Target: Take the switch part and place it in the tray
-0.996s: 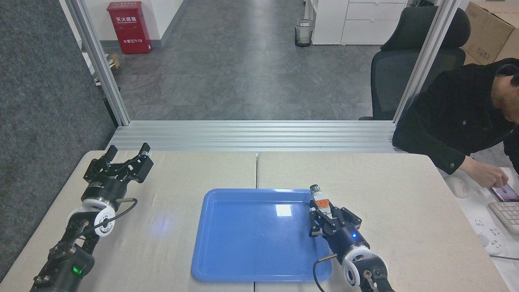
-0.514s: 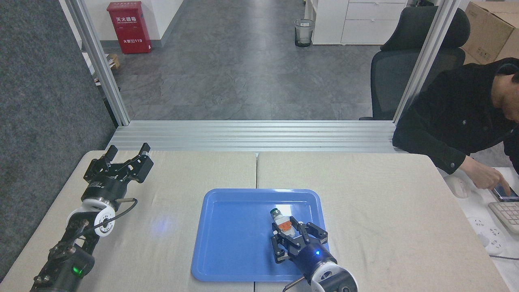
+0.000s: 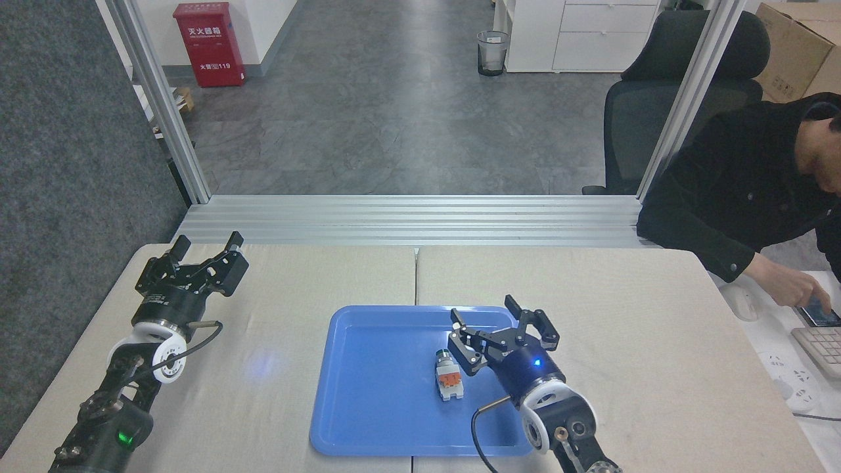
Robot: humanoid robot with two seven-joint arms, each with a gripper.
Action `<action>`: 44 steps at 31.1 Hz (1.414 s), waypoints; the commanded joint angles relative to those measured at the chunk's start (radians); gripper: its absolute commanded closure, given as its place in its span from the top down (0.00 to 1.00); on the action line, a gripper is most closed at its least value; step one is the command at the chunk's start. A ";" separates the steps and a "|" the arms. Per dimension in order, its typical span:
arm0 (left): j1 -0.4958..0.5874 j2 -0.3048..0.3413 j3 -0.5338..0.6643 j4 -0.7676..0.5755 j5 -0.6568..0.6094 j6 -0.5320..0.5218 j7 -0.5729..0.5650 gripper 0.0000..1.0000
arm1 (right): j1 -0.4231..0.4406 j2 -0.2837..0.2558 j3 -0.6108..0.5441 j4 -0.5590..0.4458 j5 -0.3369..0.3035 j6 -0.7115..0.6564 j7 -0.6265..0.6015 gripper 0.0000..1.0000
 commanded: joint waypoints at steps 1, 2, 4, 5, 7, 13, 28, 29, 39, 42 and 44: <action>0.000 0.000 0.000 0.000 0.000 0.000 0.000 1.00 | -0.104 -0.231 -0.238 0.082 -0.049 -0.006 -0.081 1.00; -0.001 0.000 0.000 0.000 0.000 0.000 0.000 1.00 | -0.102 -0.259 -0.241 0.093 -0.080 -0.006 -0.106 1.00; -0.001 0.000 0.000 0.000 0.000 0.000 0.000 1.00 | -0.101 -0.303 -0.238 0.099 -0.153 -0.008 -0.123 1.00; -0.001 0.000 0.000 0.000 0.000 0.000 0.000 1.00 | -0.099 -0.325 -0.238 0.105 -0.193 -0.008 -0.123 1.00; 0.000 0.000 0.000 0.000 0.000 0.000 0.000 1.00 | -0.098 -0.351 -0.238 0.110 -0.247 -0.009 -0.123 1.00; 0.000 0.000 0.000 0.000 0.000 0.000 0.000 1.00 | -0.096 -0.394 -0.238 0.137 -0.275 -0.015 -0.123 1.00; 0.000 0.000 0.000 0.000 0.000 0.000 0.000 1.00 | -0.090 -0.394 -0.238 0.145 -0.274 -0.017 -0.120 1.00; 0.000 0.000 0.000 0.000 0.000 0.000 0.000 1.00 | -0.090 -0.394 -0.238 0.145 -0.274 -0.017 -0.120 1.00; -0.001 0.000 0.000 0.000 0.000 0.000 0.000 1.00 | -0.088 -0.411 -0.238 0.145 -0.275 -0.018 -0.106 1.00; 0.000 0.000 0.000 0.000 0.000 0.000 0.000 1.00 | -0.091 -0.414 -0.236 0.145 -0.275 -0.017 -0.105 1.00; -0.001 0.000 0.000 0.000 0.000 0.000 0.000 1.00 | -0.090 -0.414 -0.236 0.145 -0.275 -0.017 -0.106 1.00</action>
